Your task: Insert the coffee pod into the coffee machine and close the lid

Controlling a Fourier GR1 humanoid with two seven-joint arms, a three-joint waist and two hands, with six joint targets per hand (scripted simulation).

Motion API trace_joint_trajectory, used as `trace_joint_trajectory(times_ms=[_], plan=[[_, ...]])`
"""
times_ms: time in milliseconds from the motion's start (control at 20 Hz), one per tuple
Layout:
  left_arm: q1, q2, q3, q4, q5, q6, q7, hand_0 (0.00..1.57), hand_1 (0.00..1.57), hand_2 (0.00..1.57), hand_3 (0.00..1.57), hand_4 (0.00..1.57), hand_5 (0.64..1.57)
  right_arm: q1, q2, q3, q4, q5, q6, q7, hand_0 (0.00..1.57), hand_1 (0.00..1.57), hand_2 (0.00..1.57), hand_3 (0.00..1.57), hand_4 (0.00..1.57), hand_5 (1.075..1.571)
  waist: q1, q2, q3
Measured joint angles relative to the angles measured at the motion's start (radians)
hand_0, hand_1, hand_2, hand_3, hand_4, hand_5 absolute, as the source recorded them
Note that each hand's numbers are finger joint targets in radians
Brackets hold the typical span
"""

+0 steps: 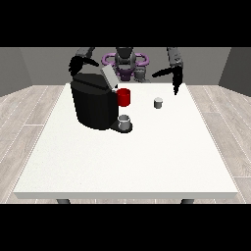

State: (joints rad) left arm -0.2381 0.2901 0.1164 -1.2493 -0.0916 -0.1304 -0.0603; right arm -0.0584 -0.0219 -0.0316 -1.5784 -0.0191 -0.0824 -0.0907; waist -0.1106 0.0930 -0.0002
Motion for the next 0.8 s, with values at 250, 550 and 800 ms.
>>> trace_joint_trajectory(times_ms=[250,550,800], plan=[[-0.08,0.009,0.005,0.118,-0.041,0.014,-0.005,0.0,0.0,0.0,0.0,0.0,1.571,-0.033,0.014,0.027,0.033,0.012,-0.035,-0.01,0.0,0.0,0.0,0.0,0.35,1.571,-0.005,0.044,0.0001],[-0.127,0.013,-0.023,0.231,-0.12,0.031,-0.015,0.0,0.0,0.11,0.0,0.0,1.571,-0.064,-0.003,0.006,0.08,0.011,-0.041,0.02,0.0,0.0,0.0,0.0,0.37,1.571,0.0,0.041,0.0002],[-0.158,0.007,-0.058,0.297,-0.186,0.039,-0.035,0.22,0.22,0.53,0.22,0.0,1.571,-0.097,-0.003,-0.007,0.142,0.025,-0.065,0.024,0.0,0.0,0.0,0.0,0.42,1.571,0.014,0.046,0.0002]])
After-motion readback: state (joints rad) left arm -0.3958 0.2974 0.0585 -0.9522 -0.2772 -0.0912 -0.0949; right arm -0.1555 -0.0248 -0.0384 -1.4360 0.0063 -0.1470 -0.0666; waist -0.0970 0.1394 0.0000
